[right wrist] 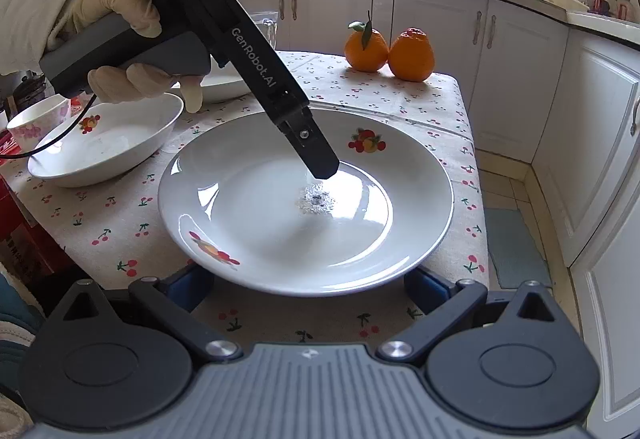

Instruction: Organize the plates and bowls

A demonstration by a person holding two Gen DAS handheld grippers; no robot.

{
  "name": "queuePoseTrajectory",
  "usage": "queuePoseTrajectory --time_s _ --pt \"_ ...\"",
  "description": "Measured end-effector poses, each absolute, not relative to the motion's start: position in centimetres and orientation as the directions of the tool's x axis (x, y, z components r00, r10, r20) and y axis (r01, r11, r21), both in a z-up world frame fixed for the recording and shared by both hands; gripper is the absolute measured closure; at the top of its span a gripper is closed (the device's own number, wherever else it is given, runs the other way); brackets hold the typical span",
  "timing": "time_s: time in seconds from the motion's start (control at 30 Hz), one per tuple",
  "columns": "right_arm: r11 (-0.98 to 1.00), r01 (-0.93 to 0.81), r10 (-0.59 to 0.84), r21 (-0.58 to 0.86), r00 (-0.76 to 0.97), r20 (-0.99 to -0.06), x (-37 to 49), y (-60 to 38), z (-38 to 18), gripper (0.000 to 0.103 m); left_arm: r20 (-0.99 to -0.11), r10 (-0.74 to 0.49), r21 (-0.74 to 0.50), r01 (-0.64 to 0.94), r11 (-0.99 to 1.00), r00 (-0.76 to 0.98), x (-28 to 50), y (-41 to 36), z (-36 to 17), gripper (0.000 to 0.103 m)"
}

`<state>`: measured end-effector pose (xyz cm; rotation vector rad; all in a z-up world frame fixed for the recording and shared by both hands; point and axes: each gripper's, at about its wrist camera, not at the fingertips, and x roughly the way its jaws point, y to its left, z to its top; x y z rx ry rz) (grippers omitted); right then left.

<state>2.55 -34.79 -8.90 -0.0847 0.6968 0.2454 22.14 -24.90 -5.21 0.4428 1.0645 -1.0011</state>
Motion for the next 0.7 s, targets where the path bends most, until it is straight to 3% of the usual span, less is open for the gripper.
queuePoseTrajectory --time_s 0.2,0.37,0.7 --pt "0.966 -0.259 0.195 -0.004 0.738 -0.646 2.3 -34.7 -8.8 0.002 -0.876 -0.472 -0.172 0.849 0.500 0.100 22.5 -25.0 -5.3 0.020" --pt "0.966 -0.258 0.194 -0.004 0.735 -0.650 2.4 -34.7 -8.7 0.002 -0.879 -0.471 -0.184 0.854 0.487 0.079 22.9 -25.1 -5.4 0.027" --pt "0.966 -0.258 0.184 -0.018 0.732 -0.657 2.4 -34.6 -8.6 0.002 -0.895 -0.445 -0.198 0.869 0.454 0.029 23.3 -25.4 -5.4 0.028"
